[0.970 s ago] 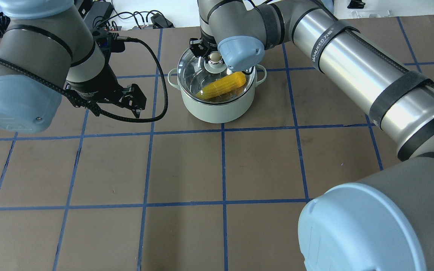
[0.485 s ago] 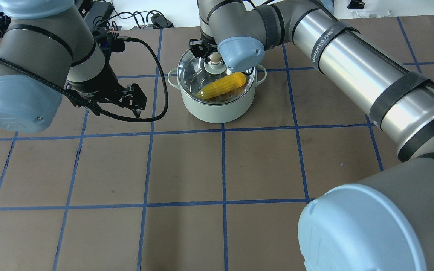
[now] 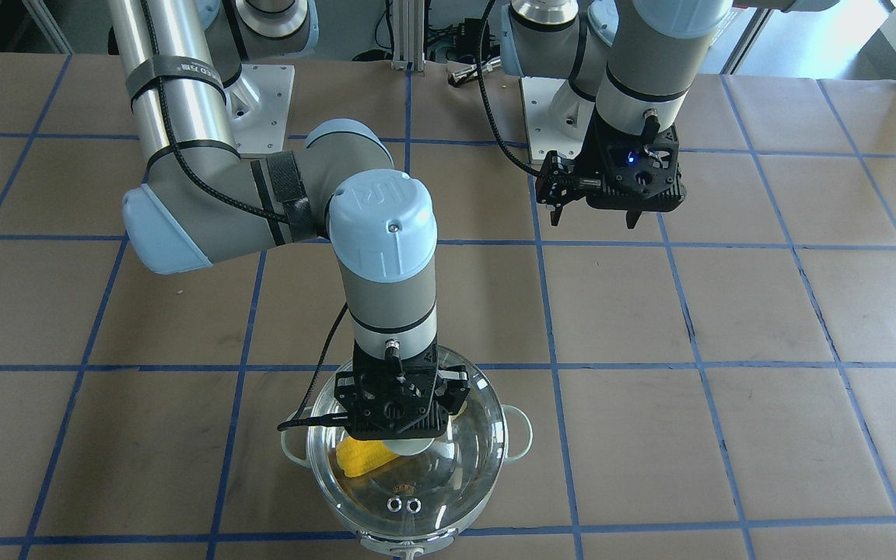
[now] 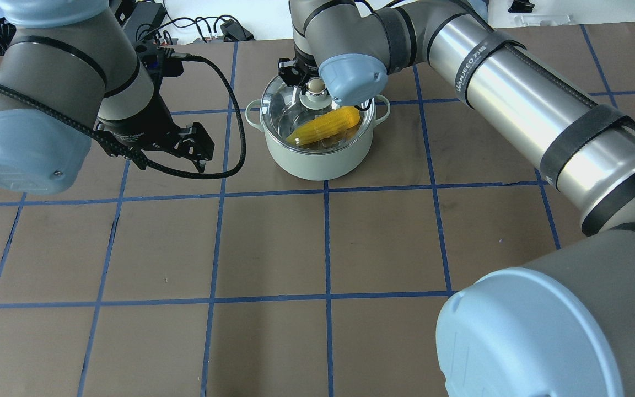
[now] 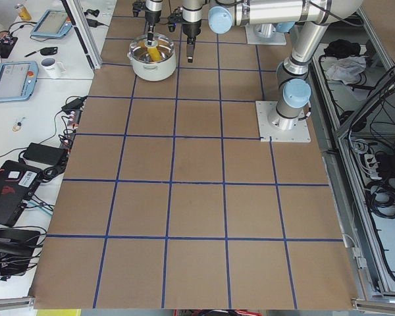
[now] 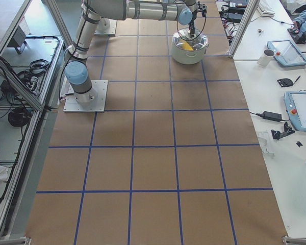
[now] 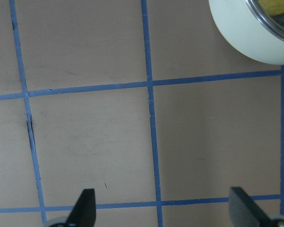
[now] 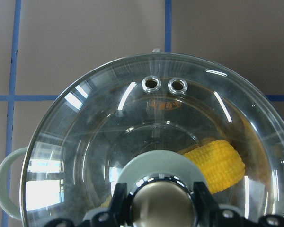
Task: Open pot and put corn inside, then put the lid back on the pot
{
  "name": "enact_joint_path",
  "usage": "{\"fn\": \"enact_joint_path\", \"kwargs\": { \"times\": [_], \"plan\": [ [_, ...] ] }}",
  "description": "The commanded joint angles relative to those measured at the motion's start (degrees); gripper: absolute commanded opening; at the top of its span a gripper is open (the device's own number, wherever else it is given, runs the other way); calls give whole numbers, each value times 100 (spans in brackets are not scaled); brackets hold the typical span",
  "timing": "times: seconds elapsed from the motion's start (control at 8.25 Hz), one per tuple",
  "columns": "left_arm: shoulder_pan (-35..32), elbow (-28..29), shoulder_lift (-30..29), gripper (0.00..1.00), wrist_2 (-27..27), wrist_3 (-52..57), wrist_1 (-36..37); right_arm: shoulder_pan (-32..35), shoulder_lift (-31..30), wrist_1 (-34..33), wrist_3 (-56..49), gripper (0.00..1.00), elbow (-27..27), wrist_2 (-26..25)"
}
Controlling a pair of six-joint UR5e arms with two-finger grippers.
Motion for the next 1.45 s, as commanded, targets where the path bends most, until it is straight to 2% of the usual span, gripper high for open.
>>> {"fn": "enact_joint_path", "kwargs": {
  "times": [0.0, 0.12, 0.24, 0.36, 0.48, 0.61, 0.73, 0.97, 1.33],
  "plan": [
    [0, 0, 0, 100, 3, 1, 4, 0, 11, 1, -3, 48, 9, -4],
    [0, 0, 0, 100, 3, 9, -4, 0, 11, 1, 6, 49, 9, 5],
    [0, 0, 0, 100, 3, 9, -4, 0, 2, 1, 24, 56, 9, 5],
    [0, 0, 0, 100, 3, 9, -4, 0, 2, 1, 15, 72, 9, 14],
    [0, 0, 0, 100, 3, 9, 4, 0, -16, 10, 67, 95, 18, 23],
    [0, 0, 0, 100, 3, -8, -4, 0, -42, 19, 24, 100, 26, 23],
    [0, 0, 0, 100, 3, 9, -4, 0, -155, 71, -11, 100, 26, 14],
    [0, 0, 0, 100, 3, 9, -4, -26, -593, 639, -360, 100, 70, -38],
    [0, 0, 0, 100, 3, 9, -4, -349, -1638, 915, -670, 100, 842, 40]
  ]
}}
